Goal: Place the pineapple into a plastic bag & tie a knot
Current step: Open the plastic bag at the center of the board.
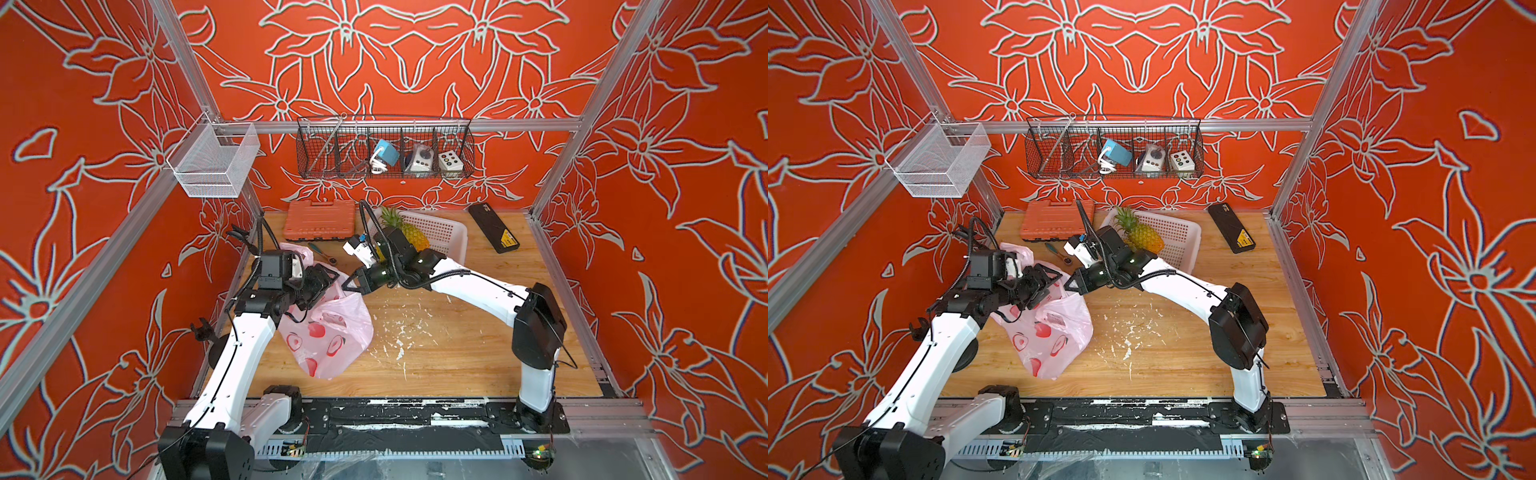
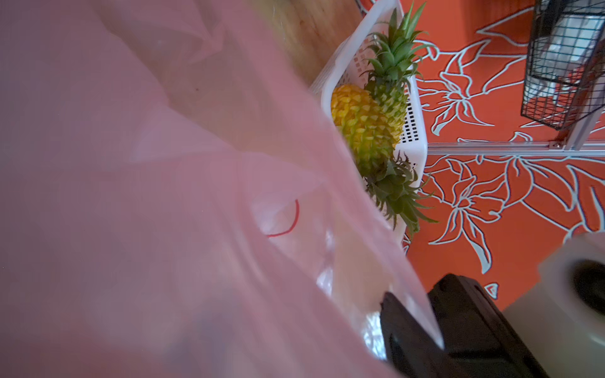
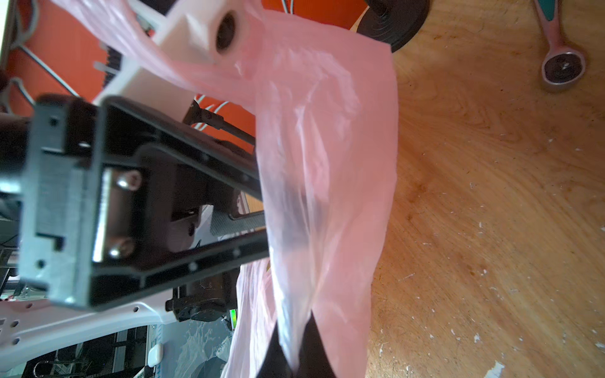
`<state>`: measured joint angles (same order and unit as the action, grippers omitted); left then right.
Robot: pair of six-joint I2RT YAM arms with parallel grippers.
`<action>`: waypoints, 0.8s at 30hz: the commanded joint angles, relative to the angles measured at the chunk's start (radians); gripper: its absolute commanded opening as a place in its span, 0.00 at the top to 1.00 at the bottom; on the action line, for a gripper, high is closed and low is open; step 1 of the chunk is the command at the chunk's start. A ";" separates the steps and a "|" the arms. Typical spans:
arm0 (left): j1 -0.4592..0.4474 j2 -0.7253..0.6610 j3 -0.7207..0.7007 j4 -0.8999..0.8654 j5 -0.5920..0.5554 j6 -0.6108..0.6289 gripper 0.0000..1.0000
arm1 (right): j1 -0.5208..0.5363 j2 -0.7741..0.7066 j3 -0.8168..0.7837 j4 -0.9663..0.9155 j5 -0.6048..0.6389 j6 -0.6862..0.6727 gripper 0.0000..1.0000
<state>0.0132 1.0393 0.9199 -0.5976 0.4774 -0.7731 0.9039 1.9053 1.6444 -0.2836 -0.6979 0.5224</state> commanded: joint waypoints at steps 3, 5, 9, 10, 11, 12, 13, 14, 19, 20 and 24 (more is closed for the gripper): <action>0.005 0.043 -0.044 -0.012 0.039 0.043 0.31 | 0.003 -0.028 0.004 0.038 -0.017 0.030 1.00; 0.004 0.069 -0.051 -0.001 0.058 0.051 0.32 | 0.004 -0.031 0.011 0.032 -0.018 0.027 1.00; 0.005 0.108 -0.047 0.017 0.105 0.058 0.40 | 0.003 -0.030 0.014 0.012 -0.010 0.015 1.00; 0.005 0.108 -0.046 0.021 0.117 0.058 0.42 | 0.003 -0.032 0.010 0.011 -0.004 0.012 1.00; 0.005 0.108 -0.043 0.026 0.127 0.058 0.46 | 0.003 -0.033 0.007 0.010 0.001 0.010 1.00; 0.005 0.108 -0.041 0.028 0.137 0.058 0.52 | 0.002 -0.036 0.004 0.007 0.005 0.007 1.00; 0.004 0.108 -0.036 0.030 0.146 0.056 0.59 | 0.002 -0.037 0.002 0.004 0.009 0.003 1.00; 0.005 0.108 -0.032 0.029 0.154 0.057 0.66 | 0.001 -0.039 0.002 -0.001 0.014 0.000 1.00; 0.004 0.094 0.048 -0.077 0.164 0.125 1.00 | -0.033 -0.077 -0.013 -0.103 0.125 -0.044 1.00; 0.005 0.085 0.070 -0.109 0.173 0.150 1.00 | -0.049 -0.082 -0.019 -0.137 0.165 -0.054 1.00; 0.013 0.008 0.165 -0.298 0.183 0.259 1.00 | -0.144 -0.114 -0.088 -0.268 0.364 -0.095 1.00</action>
<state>0.0158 1.1168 1.0229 -0.7345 0.6300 -0.6182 0.8272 1.8271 1.6047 -0.4221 -0.5159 0.4755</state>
